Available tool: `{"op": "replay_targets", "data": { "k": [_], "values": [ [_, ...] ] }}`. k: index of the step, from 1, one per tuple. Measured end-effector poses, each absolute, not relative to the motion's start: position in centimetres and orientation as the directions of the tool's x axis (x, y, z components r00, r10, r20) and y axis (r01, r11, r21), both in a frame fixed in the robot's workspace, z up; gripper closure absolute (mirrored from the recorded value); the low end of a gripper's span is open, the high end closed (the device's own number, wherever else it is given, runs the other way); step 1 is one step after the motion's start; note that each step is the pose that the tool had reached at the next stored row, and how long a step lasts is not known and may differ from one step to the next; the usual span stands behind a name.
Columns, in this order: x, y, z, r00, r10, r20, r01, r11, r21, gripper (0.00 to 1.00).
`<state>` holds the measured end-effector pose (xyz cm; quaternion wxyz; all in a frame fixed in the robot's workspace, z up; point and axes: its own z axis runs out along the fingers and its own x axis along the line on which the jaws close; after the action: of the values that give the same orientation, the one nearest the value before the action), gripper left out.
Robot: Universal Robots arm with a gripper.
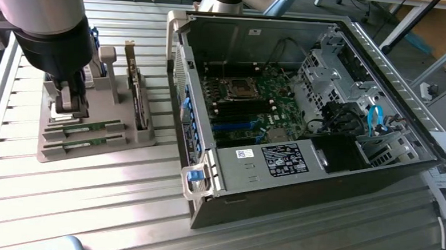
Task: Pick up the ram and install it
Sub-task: 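Pick up the ram and move it above insertion slot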
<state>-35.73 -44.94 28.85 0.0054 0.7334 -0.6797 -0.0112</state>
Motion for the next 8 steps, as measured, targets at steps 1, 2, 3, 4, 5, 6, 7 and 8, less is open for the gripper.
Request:
{"op": "replay_targets", "data": {
  "k": [1,2,3,4,5,6,7,8],
  "values": [
    [-35.73,-44.95,28.73,0.076,-0.997,-0.009,-0.997,-0.076,0.023,0.76],
    [-35.72,-44.96,28.61,0.076,-0.997,-0.009,-0.997,-0.076,0.023,0.76],
    [-35.73,-44.98,28.48,0.076,-0.997,-0.009,-0.997,-0.076,0.023,0.76],
    [-35.73,-44.99,28.35,0.076,-0.997,-0.009,-0.997,-0.076,0.023,0.76],
    [-35.73,-45.00,28.22,0.076,-0.997,-0.009,-0.997,-0.076,0.023,0.76],
    [-35.73,-45.02,28.08,0.076,-0.997,-0.009,-0.997,-0.076,0.023,0.76],
    [-35.73,-45.04,27.92,0.076,-0.997,-0.009,-0.997,-0.076,0.023,0.76],
    [-35.72,-45.05,27.78,0.076,-0.997,-0.009,-0.997,-0.076,0.023,0.76]
  ]
}}
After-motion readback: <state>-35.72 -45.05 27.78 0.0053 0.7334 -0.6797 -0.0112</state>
